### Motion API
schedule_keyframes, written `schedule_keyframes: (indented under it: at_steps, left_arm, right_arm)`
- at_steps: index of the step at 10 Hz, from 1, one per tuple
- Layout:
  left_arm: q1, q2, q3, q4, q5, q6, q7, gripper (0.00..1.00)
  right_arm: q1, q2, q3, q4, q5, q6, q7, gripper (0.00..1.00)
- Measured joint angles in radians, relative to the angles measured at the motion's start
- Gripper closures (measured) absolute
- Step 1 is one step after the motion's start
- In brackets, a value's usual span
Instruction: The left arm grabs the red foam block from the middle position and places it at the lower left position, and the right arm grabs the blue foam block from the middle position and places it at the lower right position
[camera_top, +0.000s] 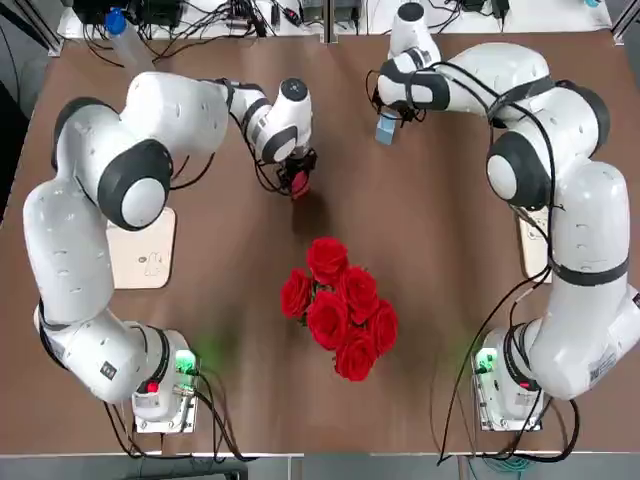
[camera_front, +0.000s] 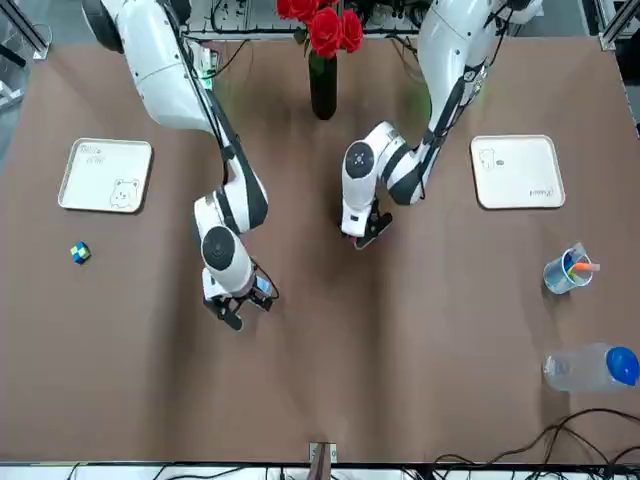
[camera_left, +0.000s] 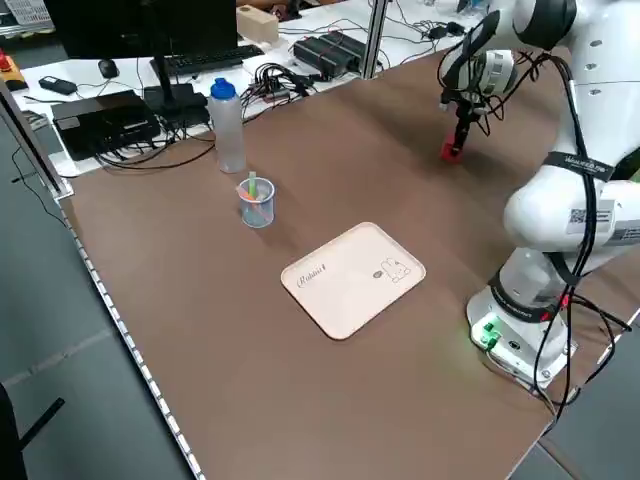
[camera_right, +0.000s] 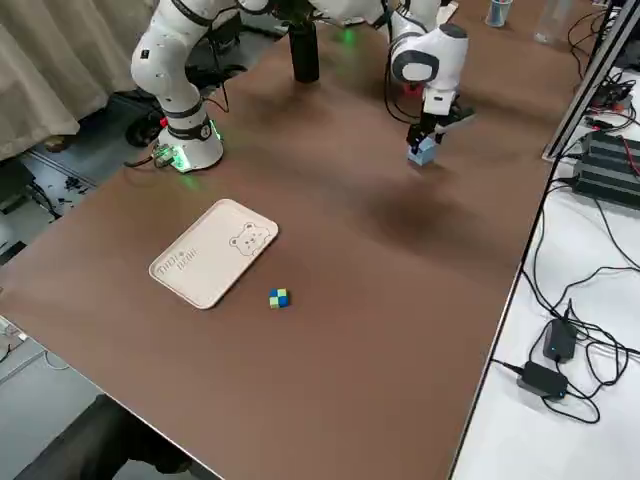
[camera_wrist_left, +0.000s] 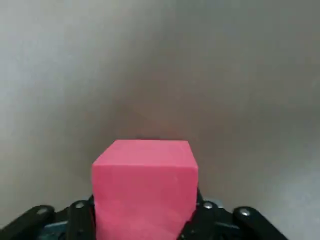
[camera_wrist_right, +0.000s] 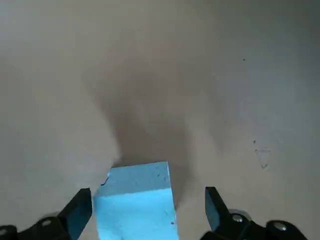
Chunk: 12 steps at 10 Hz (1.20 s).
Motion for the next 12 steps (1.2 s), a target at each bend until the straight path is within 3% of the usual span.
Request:
schedule_keyframes:
  at_steps: [3,5,6,8,10,12]
  left_arm:
    - [0.044,-0.061,0.000,0.007,0.000,-0.089,-0.007,0.37]
    - [0.100,-0.133,-0.002,0.008,-0.001,-0.181,0.037,0.37]
    - [0.131,-0.154,-0.004,0.007,-0.001,-0.217,0.069,0.37]
    - [0.221,-0.178,-0.007,0.006,-0.004,-0.308,0.154,0.37]
    - [0.325,-0.213,-0.008,-0.011,-0.007,-0.361,0.238,0.37]
    - [0.434,-0.284,-0.008,-0.077,-0.007,-0.373,0.342,0.37]
  right_arm:
    - [0.015,0.014,0.001,0.000,-0.003,0.001,0.000,0.03]
    - [0.020,0.017,0.001,0.001,-0.003,0.001,0.000,0.17]
    - [0.020,0.018,0.001,0.001,-0.003,0.001,0.000,0.32]
    - [0.020,0.018,0.001,0.005,-0.003,0.001,0.000,0.45]
    - [0.020,0.017,-0.001,0.017,-0.003,-0.020,-0.001,0.49]
    - [0.015,0.009,-0.016,0.085,-0.006,-0.157,-0.037,0.49]
